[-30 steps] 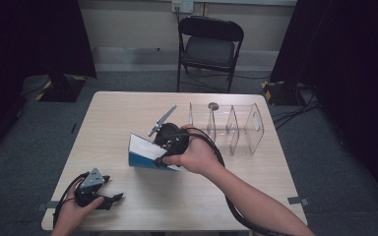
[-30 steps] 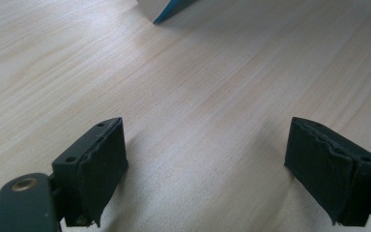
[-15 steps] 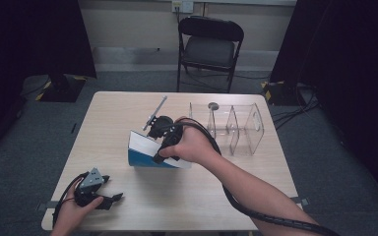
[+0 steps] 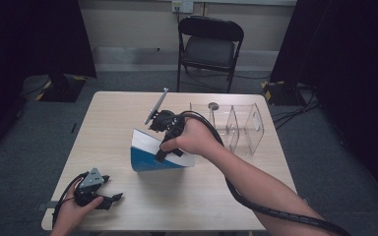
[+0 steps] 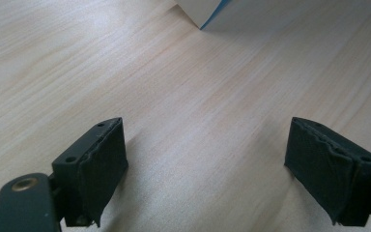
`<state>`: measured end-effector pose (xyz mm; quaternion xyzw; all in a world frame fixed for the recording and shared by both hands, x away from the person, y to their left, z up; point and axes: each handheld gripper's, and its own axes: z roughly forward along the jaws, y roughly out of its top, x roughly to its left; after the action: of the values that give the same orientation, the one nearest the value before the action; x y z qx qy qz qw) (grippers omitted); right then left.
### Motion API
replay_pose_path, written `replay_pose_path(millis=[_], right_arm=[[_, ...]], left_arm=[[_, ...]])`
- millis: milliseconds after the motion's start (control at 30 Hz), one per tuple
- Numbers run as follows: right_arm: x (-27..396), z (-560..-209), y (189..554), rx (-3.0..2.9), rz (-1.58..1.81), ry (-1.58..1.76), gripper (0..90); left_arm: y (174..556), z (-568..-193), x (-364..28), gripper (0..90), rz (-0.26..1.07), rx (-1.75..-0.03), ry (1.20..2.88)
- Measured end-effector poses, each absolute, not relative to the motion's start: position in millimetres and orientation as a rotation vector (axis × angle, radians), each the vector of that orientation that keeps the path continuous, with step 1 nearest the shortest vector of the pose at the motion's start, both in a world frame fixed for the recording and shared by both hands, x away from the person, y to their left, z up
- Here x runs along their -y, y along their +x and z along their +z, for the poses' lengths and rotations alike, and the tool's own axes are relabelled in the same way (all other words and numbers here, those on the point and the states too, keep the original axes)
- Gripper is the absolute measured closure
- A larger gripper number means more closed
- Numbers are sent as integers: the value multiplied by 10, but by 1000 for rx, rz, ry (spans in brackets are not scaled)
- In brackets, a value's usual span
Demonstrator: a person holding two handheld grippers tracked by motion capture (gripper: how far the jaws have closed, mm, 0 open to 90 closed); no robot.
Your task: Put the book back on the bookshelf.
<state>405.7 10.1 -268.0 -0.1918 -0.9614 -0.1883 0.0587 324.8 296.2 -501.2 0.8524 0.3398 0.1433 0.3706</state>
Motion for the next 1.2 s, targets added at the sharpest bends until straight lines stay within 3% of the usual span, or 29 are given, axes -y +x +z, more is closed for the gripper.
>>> replay_pose_path(millis=[1200], right_arm=[[-219, -2549, 4428, 2966, -586, -554, 592]], left_arm=[[3248, -5009, -2966, 140, 380, -874, 2183]])
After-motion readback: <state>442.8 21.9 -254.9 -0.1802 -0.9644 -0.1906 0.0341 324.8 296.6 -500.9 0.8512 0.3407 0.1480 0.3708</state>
